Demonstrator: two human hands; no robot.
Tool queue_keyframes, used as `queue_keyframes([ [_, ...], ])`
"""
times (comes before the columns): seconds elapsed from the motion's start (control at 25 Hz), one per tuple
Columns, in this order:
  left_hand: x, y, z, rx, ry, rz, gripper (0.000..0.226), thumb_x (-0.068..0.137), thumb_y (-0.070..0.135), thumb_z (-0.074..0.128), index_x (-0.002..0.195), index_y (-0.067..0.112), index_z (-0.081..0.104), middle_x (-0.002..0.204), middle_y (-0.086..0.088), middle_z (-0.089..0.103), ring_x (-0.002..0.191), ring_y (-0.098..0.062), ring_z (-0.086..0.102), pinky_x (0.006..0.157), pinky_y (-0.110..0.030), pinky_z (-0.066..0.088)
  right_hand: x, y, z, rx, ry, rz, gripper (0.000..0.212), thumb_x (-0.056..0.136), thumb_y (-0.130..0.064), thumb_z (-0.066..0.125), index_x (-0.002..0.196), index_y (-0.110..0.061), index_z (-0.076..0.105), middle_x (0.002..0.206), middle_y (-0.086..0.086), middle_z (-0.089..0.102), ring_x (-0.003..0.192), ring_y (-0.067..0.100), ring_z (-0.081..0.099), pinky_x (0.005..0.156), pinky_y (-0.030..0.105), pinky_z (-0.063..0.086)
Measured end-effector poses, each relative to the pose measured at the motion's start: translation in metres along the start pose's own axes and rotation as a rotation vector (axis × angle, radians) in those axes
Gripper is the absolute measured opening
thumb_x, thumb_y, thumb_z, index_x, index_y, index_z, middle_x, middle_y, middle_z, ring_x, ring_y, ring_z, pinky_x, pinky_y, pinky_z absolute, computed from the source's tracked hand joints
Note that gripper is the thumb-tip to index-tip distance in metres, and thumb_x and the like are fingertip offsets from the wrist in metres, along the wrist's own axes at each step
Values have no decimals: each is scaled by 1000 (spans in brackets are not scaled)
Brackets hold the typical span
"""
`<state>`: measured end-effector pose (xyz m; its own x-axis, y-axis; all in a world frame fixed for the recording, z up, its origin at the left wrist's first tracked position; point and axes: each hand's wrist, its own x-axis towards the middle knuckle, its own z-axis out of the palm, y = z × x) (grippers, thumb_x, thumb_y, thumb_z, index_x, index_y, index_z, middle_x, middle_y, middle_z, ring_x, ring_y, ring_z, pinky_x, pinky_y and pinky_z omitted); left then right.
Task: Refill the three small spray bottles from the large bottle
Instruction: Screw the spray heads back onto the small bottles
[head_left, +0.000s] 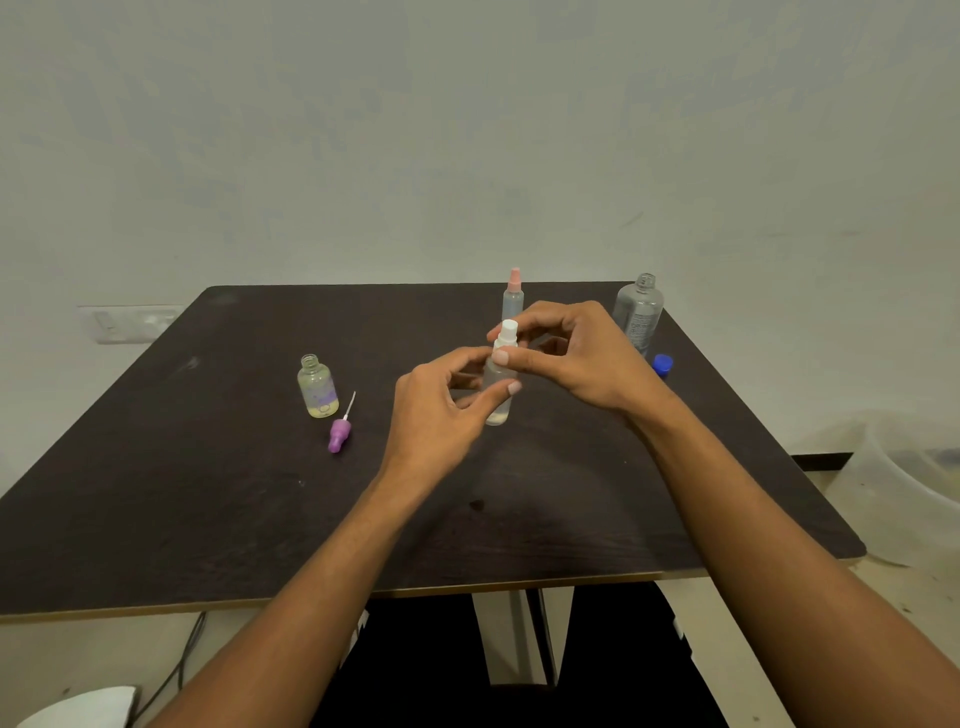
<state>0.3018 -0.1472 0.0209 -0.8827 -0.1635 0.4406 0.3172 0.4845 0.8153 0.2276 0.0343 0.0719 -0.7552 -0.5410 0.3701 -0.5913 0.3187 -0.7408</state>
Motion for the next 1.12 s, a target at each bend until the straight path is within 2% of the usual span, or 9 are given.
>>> queue_keyframes([
  [0.08,0,0,1,-6,13,-4,41,87,38,83,126,29,73,112,15,75,105,-1,69,82,-7,53,0,0,6,2,86,29,30,84,-37,86,107,-18,80,92,-2,76,83,9,71,81,27,59],
  [0.16,-1,-3,2,-6,23,-16,40,86,37,83,124,30,74,111,15,75,105,-2,69,82,-6,53,-3,0,14,10,156,41,32,80,-40,88,101,-17,80,85,-3,75,75,4,66,74,22,57],
  [0.36,-2,-12,2,5,24,-35,38,86,34,84,123,30,74,111,14,75,106,-3,70,86,-11,56,-4,5,35,12,260,82,35,77,-44,90,98,-18,79,83,-6,72,74,2,64,70,16,53],
  [0.48,0,-17,1,5,31,-42,39,86,34,84,123,28,75,113,12,76,107,-4,70,92,-21,59,-2,6,40,2,263,90,33,79,-41,89,100,-18,79,84,-9,72,79,2,67,74,15,54],
  [0.64,10,-25,-1,15,40,-50,40,86,34,84,125,27,74,115,13,76,106,-3,70,93,-24,59,4,8,47,-33,260,94,28,85,-41,84,108,-26,76,91,-18,71,90,-5,70,79,8,54],
  [0.76,27,-36,-1,6,55,-49,40,87,33,84,125,26,75,112,13,77,104,-1,71,91,-25,60,16,17,49,-38,244,76,33,91,-32,81,121,-20,78,103,-12,75,98,1,72,89,19,59],
  [0.84,43,-45,1,1,67,-58,41,86,33,85,125,25,75,113,11,77,104,-2,72,92,-22,59,29,26,50,-30,234,78,33,95,-23,78,128,-19,76,114,-7,77,106,4,71,95,23,58],
  [1.0,83,-62,8,-10,92,-54,41,85,29,87,123,19,77,111,8,79,99,1,73,90,-15,57,61,46,50,-43,222,93,35,99,-11,69,132,-21,73,124,-6,75,115,3,68,100,15,51],
  [1.12,116,-76,15,15,85,-68,40,84,29,88,121,17,78,108,6,79,91,4,72,88,-12,57,90,65,50,-49,208,140,38,100,-6,63,134,-19,72,128,-3,75,119,5,68,104,14,49],
])
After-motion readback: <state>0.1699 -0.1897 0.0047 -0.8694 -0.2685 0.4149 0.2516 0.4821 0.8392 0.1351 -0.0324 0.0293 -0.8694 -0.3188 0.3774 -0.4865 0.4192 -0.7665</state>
